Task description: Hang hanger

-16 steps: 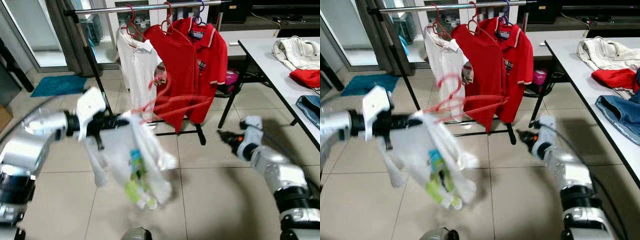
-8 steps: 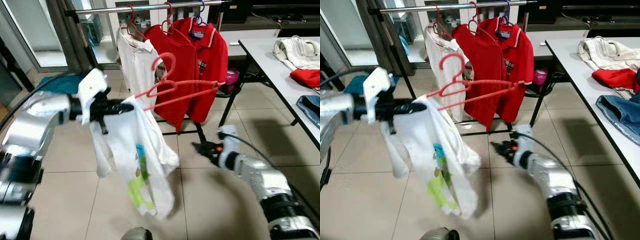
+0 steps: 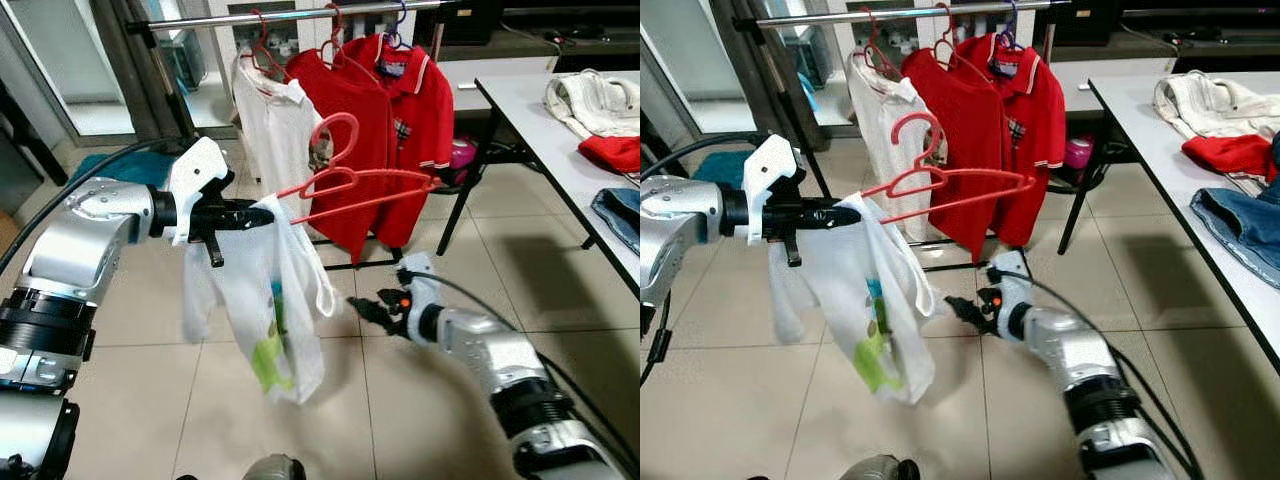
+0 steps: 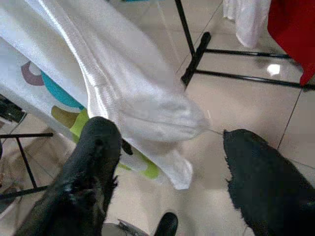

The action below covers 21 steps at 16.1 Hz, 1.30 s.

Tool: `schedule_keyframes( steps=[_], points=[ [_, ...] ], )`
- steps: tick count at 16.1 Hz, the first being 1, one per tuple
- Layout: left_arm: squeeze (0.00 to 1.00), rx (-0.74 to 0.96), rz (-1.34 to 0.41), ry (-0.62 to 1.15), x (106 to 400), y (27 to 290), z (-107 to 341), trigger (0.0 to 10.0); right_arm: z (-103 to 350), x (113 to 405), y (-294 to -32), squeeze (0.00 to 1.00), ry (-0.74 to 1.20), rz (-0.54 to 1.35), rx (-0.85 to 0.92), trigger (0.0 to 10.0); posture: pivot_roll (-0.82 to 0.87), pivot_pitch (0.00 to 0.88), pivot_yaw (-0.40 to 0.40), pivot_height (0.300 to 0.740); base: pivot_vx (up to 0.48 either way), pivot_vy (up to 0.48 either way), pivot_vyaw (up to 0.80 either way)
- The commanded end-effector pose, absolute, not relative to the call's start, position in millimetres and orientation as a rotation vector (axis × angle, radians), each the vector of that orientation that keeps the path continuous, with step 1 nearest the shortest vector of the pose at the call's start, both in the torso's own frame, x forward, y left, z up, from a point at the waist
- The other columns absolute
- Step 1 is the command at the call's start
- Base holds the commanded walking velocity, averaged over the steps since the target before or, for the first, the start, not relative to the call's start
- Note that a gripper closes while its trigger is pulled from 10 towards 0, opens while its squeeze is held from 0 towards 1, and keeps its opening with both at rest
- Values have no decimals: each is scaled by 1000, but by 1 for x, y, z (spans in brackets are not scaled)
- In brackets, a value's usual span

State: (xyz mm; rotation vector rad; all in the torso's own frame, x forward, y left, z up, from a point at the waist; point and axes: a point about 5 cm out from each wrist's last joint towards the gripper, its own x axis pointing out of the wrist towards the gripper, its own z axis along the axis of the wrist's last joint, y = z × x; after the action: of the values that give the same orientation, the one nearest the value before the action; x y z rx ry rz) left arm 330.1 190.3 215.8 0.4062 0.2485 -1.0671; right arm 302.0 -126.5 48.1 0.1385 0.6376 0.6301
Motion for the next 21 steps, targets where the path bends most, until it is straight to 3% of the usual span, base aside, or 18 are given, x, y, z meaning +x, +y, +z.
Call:
schedule_keyframes(
  steps=[1, 11, 15, 16, 17, 18, 21],
  points=[
    [0, 424, -1062, 233, 333, 189, 226, 0, 57, 308, -118, 0, 604, 660, 130, 10000, 12, 0, 124, 740, 0, 0, 0],
    [0, 374, -1117, 239, 329, 171, 226, 0, 48, 305, -93, 0, 581, 701, 17, 10000, 13, 0, 135, 740, 0, 0, 0],
    [0, 370, -1135, 239, 326, 174, 231, 0, 48, 310, -93, 0, 569, 646, 59, 10000, 20, 0, 136, 740, 0, 0, 0],
    [0, 370, -1134, 241, 326, 175, 232, 0, 48, 310, -94, 0, 567, 646, 60, 5529, 20, 0, 136, 740, 0, 0, 0],
    [0, 368, -1134, 241, 326, 175, 233, 0, 47, 310, -94, 0, 566, 647, 61, 5529, 20, 0, 136, 740, 0, 0, 0],
    [0, 362, -1136, 239, 325, 175, 235, 0, 46, 310, -96, 0, 567, 645, 63, 0, 20, 0, 136, 740, 0, 0, 0],
    [0, 360, -1136, 239, 325, 176, 236, 0, 43, 309, -97, 0, 572, 651, 60, 0, 20, 0, 136, 740, 0, 0, 0]
  ],
)
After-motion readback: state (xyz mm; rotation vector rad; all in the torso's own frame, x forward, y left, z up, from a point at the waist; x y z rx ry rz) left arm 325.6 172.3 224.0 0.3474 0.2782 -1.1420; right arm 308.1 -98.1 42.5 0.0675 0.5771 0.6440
